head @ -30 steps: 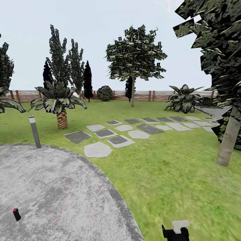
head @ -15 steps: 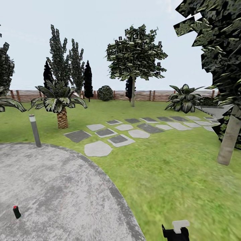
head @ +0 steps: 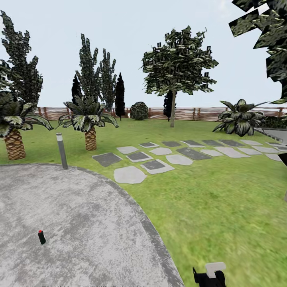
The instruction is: In the garden, pick up the pesticide atomizer on the floor and spray pesticide onto both trees until each tree trunk is fully covered.
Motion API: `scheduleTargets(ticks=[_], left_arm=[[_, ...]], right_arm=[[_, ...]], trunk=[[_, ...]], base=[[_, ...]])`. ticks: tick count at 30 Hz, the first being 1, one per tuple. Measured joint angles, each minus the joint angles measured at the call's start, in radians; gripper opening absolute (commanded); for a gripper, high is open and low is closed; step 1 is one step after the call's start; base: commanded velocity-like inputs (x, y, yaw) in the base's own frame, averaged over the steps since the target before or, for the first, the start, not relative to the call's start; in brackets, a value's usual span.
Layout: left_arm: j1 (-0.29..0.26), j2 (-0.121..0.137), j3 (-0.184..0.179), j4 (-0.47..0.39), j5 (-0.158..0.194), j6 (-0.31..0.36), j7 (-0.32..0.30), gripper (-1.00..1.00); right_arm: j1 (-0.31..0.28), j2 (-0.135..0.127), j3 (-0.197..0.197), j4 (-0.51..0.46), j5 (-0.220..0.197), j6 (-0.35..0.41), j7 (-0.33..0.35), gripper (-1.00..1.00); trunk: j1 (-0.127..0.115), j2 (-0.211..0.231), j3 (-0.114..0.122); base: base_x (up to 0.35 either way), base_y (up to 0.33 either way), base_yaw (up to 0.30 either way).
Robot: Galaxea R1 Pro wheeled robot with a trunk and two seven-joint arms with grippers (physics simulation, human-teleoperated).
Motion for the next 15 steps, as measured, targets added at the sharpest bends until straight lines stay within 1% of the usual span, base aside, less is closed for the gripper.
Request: scheduleTargets(ticks=[15], left_arm=[[0.000,0.000,0.000,0.000,0.000,0.000,0.000,1.00]], right_arm=[[0.000,0.000,0.001,0.000,0.000,0.000,0.000,1.00]], trunk=[[0.058,-0.105,-0.047]], base=[[0.000,0.000,0.274]])
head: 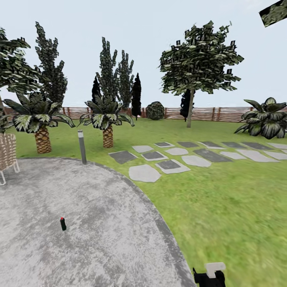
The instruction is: In the garden, pick up the pesticide atomizer on the floor and spray pesticide onto both trees until each tree trunk is fully covered.
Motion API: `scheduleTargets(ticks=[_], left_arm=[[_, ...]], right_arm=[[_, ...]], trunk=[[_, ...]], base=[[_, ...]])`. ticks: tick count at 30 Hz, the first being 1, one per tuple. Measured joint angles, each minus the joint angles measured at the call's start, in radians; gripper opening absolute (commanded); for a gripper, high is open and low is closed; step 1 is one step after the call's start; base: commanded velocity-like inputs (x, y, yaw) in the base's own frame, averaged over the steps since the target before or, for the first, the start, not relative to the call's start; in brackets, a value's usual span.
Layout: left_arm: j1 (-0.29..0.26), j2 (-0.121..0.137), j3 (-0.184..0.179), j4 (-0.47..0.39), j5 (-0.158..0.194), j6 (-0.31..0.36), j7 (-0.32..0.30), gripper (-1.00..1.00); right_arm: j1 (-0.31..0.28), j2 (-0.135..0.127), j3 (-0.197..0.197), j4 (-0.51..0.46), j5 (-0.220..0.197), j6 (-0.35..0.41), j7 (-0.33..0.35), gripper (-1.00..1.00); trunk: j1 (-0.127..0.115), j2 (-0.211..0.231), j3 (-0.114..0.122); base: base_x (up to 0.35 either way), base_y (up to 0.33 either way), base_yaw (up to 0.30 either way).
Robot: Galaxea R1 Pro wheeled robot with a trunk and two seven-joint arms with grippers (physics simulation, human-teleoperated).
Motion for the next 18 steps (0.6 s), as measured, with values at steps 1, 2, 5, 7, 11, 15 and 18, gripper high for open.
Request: scheduleTargets(ticks=[1,2,5,7,11,15,18], left_arm=[[0.000,0.000,0.000,0.000,0.000,0.000,0.000,1.00],[0.000,0.000,0.000,0.000,0.000,0.000,0.000,1.00],[0.001,0.000,0.000,0.000,0.000,0.000,0.000,1.00],[0.000,0.000,0.000,0.000,0.000,0.000,0.000,1.00],[0.000,0.000,0.000,0.000,0.000,0.000,0.000,1.00],[0.000,0.000,0.000,0.000,0.000,0.000,0.000,1.00],[0.000,0.000,0.000,0.000,0.000,0.000,0.000,1.00]], right_arm=[[0.000,0.000,0.000,0.000,0.000,0.000,0.000,1.00],[0.000,0.000,0.000,0.000,0.000,0.000,0.000,1.00],[0.000,0.000,0.000,0.000,0.000,0.001,0.000,1.00],[0.000,-0.001,0.000,0.000,0.000,0.001,0.000,1.00],[0.000,-0.001,0.000,0.000,0.000,0.001,0.000,1.00],[0.000,-0.001,0.000,0.000,0.000,0.001,0.000,1.00],[0.000,0.000,0.000,0.000,0.000,0.001,0.000,1.00]], trunk=[[0.004,-0.007,-0.003],[0.008,-0.014,-0.006],[0.019,-0.035,-0.016],[0.027,-0.049,-0.022],[0.042,-0.077,-0.034],[0.050,-0.091,-0.041],[0.050,-0.091,-0.041]], base=[[0.000,0.000,0.159],[0.000,0.000,0.052],[0.000,0.000,0.022],[0.000,0.000,0.001],[0.000,0.000,0.000],[0.000,0.000,0.000],[0.000,0.000,0.000]])
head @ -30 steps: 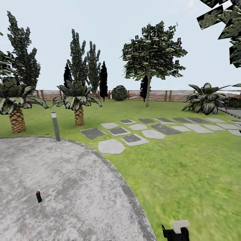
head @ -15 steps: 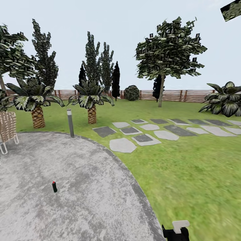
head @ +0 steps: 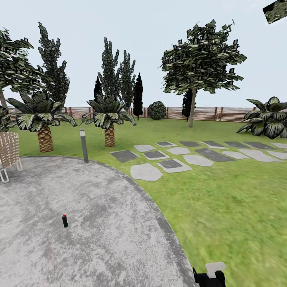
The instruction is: In the garden, pick up the pesticide atomizer on the floor and spray pesticide onto both trees until each tree trunk is fully covered.
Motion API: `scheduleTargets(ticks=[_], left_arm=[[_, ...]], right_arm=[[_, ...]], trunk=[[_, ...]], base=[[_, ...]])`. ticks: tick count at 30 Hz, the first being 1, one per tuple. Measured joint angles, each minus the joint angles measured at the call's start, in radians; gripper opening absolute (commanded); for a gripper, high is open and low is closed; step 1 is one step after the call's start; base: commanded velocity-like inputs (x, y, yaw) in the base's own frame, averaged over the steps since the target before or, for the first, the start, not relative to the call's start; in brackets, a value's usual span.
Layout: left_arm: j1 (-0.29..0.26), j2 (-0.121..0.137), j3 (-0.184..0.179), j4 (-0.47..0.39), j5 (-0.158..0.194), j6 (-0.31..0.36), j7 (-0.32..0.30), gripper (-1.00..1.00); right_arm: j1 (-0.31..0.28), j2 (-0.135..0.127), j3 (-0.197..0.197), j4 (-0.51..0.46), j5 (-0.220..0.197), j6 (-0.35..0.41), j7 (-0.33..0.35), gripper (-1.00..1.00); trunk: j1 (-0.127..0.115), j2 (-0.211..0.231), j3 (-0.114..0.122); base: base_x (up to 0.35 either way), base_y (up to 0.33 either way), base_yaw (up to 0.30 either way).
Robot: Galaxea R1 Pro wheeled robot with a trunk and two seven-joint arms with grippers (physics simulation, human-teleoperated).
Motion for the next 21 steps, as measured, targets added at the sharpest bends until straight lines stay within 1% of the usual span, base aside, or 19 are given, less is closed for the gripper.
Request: scheduleTargets(ticks=[8,10,14,21], left_arm=[[0.000,0.000,0.000,0.000,0.000,0.003,0.000,1.00],[0.000,0.000,0.000,0.000,0.000,0.003,0.001,1.00],[0.000,0.000,0.000,0.000,0.000,0.003,0.000,1.00],[0.000,0.000,0.000,0.000,0.000,0.002,0.000,1.00]], right_arm=[[0.000,-0.001,0.001,0.003,0.003,-0.001,0.001,1.00],[0.000,-0.001,0.001,0.003,0.003,0.000,0.002,1.00],[0.000,-0.001,0.002,0.003,0.003,0.000,0.002,1.00],[0.000,0.000,0.001,0.001,0.002,0.000,0.002,1.00]], trunk=[[0.000,0.000,0.000],[0.000,0.000,0.000],[0.000,0.000,0.000],[0.000,0.000,0.000]], base=[[0.000,0.000,0.000],[0.112,0.000,0.000],[0.255,0.000,0.000],[0.334,0.000,0.000]])
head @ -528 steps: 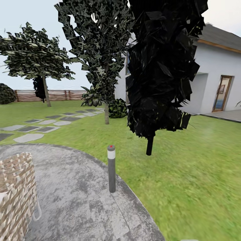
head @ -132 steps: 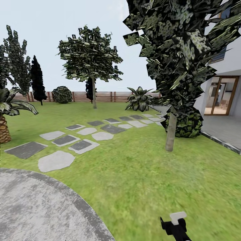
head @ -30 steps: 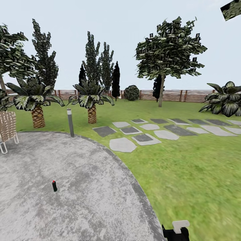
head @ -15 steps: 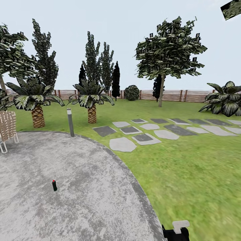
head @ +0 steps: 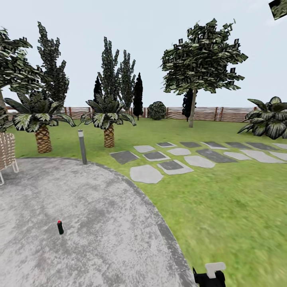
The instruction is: In the garden, pick up the pesticide atomizer on the floor and spray pesticide onto both trees until each tree trunk is fully covered.
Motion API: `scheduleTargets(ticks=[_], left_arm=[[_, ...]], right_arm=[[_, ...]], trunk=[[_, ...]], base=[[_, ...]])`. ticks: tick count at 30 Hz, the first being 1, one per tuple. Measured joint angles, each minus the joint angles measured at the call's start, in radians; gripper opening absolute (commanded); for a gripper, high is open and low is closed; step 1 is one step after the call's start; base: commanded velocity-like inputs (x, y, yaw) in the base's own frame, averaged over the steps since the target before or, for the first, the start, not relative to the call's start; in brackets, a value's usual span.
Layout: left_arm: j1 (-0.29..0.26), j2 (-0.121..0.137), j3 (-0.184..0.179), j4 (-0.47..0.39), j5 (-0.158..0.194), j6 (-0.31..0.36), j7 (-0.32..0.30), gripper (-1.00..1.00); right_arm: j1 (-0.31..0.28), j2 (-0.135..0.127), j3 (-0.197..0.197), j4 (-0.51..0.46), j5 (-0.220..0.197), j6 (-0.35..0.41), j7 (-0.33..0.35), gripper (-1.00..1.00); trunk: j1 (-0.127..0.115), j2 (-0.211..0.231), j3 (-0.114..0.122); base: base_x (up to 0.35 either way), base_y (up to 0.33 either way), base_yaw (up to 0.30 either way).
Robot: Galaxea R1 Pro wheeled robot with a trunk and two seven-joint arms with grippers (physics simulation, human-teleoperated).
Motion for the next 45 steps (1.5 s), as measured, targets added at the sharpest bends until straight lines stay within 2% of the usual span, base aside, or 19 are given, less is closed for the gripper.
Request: scheduleTargets(ticks=[18,36,45], left_arm=[[0.000,0.000,0.000,0.000,0.000,0.000,0.000,1.00],[0.000,0.000,0.000,0.000,0.000,0.000,0.000,1.00],[0.000,0.000,0.000,0.001,0.000,0.000,0.000,1.00]], right_arm=[[0.000,0.001,0.000,0.000,-0.001,0.000,0.000,1.00],[0.000,0.001,0.000,0.001,0.000,0.000,0.000,1.00],[0.000,0.001,0.000,0.002,0.000,0.000,0.000,1.00]], trunk=[[0.000,0.000,0.000],[0.000,0.000,0.000],[0.000,0.000,0.000]], base=[[0.339,0.000,0.001],[0.337,-0.011,0.250],[0.299,-0.132,0.060]])
